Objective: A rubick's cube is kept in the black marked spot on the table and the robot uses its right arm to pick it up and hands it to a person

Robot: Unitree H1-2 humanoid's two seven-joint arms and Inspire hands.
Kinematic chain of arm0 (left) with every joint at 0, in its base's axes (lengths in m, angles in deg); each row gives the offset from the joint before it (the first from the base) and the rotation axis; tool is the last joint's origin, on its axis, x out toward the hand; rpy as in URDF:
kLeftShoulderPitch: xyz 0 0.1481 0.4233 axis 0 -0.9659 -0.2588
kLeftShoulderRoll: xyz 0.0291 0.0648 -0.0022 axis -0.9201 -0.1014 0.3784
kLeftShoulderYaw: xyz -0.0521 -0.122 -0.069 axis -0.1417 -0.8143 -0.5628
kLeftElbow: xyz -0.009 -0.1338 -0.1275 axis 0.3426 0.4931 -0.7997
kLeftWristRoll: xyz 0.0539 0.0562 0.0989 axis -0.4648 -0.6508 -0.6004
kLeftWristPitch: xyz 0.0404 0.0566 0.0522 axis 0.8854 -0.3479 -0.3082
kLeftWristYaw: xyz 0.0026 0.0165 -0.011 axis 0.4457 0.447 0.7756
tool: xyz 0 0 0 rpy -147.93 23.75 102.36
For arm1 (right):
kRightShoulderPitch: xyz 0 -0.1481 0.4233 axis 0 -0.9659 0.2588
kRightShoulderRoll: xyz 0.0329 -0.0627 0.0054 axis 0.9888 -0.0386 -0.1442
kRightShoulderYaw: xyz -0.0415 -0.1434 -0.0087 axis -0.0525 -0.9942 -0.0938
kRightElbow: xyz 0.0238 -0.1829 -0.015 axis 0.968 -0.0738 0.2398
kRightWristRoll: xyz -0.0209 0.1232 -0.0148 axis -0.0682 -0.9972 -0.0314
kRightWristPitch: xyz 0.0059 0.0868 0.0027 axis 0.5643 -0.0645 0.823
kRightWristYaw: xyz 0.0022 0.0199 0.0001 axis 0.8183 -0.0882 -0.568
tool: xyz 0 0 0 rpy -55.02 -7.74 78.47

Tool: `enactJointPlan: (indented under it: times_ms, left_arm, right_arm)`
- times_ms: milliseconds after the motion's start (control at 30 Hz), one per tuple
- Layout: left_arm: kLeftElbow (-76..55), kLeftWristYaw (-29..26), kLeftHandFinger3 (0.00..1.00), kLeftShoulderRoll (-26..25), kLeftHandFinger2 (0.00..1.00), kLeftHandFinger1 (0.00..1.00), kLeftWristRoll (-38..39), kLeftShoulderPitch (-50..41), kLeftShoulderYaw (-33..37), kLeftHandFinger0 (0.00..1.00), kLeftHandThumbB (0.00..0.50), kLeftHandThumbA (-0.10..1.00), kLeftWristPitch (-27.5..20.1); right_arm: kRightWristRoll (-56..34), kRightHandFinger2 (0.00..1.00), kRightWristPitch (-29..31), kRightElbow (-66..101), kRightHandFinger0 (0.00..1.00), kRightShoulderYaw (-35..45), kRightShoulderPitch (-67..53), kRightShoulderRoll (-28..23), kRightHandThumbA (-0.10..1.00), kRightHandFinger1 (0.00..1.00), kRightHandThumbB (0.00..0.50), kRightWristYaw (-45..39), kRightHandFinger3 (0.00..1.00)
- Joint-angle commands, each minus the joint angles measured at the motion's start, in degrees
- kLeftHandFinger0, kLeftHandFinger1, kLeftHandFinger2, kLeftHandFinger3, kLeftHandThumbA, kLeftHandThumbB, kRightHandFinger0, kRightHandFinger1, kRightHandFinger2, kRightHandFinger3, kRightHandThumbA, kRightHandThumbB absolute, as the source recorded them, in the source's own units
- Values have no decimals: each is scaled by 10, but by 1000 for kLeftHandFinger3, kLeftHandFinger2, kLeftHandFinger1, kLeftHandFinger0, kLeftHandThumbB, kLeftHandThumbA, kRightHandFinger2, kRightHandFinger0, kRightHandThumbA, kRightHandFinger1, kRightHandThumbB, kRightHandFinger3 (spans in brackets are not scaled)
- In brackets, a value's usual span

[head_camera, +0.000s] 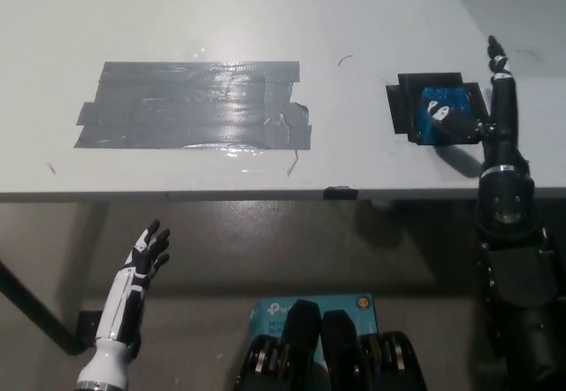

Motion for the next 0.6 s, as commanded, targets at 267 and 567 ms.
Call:
enactJointPlan:
  times_ms: [267, 567]
  left_arm:
    - [-18, 10, 1000, -8, 1000, 1000, -2, 9, 5, 1000, 187, 1000, -17]
    - [-19, 7, 1000, -7, 1000, 1000, -6, 8, 5, 1000, 199, 1000, -16]
  right_arm:
    - [-40, 1000, 2, -88, 1000, -11, 59, -15, 934, 1000, 462, -23, 1000]
    - [-64, 1000, 34, -164, 1000, 0, 78, -16, 875, 1000, 445, -18, 1000]
